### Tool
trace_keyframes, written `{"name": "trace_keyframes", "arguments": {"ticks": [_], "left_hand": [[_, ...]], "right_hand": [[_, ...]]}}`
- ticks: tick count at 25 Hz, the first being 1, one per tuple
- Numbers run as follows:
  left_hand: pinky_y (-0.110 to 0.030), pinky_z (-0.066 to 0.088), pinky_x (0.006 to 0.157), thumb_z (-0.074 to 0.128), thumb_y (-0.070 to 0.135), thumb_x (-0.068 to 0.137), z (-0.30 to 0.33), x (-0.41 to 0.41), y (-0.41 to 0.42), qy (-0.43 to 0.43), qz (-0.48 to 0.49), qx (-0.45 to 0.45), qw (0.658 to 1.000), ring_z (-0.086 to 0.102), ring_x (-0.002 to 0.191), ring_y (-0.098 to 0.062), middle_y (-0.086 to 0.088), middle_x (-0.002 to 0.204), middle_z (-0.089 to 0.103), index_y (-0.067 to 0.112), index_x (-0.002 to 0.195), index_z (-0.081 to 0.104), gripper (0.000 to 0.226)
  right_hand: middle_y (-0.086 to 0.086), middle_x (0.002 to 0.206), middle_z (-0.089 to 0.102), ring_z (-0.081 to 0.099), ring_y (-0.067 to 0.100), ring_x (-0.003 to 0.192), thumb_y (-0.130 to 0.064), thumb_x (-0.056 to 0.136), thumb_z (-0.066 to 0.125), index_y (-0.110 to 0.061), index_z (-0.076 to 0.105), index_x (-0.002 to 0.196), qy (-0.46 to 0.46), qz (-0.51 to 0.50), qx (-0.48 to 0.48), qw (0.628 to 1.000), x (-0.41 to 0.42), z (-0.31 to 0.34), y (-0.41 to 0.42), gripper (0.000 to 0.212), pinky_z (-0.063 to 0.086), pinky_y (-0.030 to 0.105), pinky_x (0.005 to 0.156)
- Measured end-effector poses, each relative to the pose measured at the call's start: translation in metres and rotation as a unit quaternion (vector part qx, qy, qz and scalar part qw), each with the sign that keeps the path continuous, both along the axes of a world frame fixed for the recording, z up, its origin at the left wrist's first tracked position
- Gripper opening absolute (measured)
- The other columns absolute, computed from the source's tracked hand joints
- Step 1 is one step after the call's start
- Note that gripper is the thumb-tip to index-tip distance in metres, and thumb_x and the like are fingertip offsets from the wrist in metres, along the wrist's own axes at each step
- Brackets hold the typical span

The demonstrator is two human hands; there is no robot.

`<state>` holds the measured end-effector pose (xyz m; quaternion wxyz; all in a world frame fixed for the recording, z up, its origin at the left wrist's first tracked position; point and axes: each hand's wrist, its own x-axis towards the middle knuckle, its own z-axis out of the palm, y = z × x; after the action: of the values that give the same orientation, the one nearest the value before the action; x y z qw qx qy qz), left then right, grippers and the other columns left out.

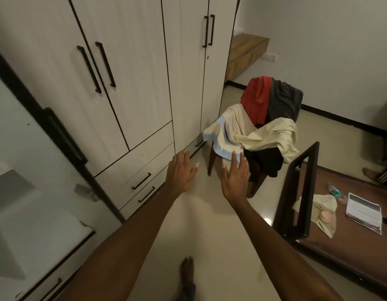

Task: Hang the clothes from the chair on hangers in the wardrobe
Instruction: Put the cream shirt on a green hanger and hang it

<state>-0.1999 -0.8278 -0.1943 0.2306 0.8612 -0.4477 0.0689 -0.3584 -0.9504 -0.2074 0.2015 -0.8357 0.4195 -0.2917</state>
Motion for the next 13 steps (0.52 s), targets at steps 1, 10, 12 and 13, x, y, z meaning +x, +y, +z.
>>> {"name": "trace_keyframes", "arguments": {"ticks": [1,10,12,13], "left_hand": [[-0.043,0.049,0.098,0.048,0.047,0.102,-0.006,0.01,-0.019,0.008,0.0,0.006,1.0,0.052,0.125,-0.031,-0.016,0.14,0.052,0.006,0.141,0.048,0.057],[-0.044,0.05,0.096,0.05,0.045,0.103,-0.022,0.082,-0.183,0.024,-0.037,0.035,0.998,0.054,0.121,-0.033,-0.017,0.136,0.054,0.005,0.139,0.049,0.054],[-0.044,0.051,0.092,0.045,0.047,0.104,-0.032,0.086,-0.215,0.002,-0.053,0.037,0.998,0.057,0.114,-0.033,-0.016,0.128,0.057,0.004,0.134,0.051,0.053],[-0.043,0.052,0.089,0.043,0.047,0.104,-0.037,0.088,-0.232,0.001,-0.059,0.034,0.998,0.058,0.108,-0.032,-0.016,0.121,0.058,0.004,0.13,0.053,0.051]], "right_hand": [[0.017,0.166,0.024,0.021,0.036,0.154,-0.039,0.108,0.044,-0.014,0.03,0.159,0.005,-0.009,0.003,1.0,0.008,-0.005,-0.017,0.059,0.028,0.055,0.12],[0.019,0.162,0.032,0.028,0.037,0.151,-0.038,0.109,0.039,-0.012,0.034,0.157,0.031,-0.064,0.029,0.997,0.067,-0.024,-0.166,0.055,0.029,0.053,0.118],[0.02,0.162,0.033,0.029,0.038,0.15,-0.042,0.109,0.034,-0.011,0.035,0.157,0.045,-0.066,0.021,0.997,0.07,-0.033,-0.196,0.057,0.03,0.052,0.117],[0.02,0.161,0.033,0.029,0.038,0.15,-0.041,0.109,0.035,-0.01,0.036,0.156,0.04,-0.072,0.032,0.996,0.071,-0.038,-0.212,0.057,0.03,0.053,0.117]]}}
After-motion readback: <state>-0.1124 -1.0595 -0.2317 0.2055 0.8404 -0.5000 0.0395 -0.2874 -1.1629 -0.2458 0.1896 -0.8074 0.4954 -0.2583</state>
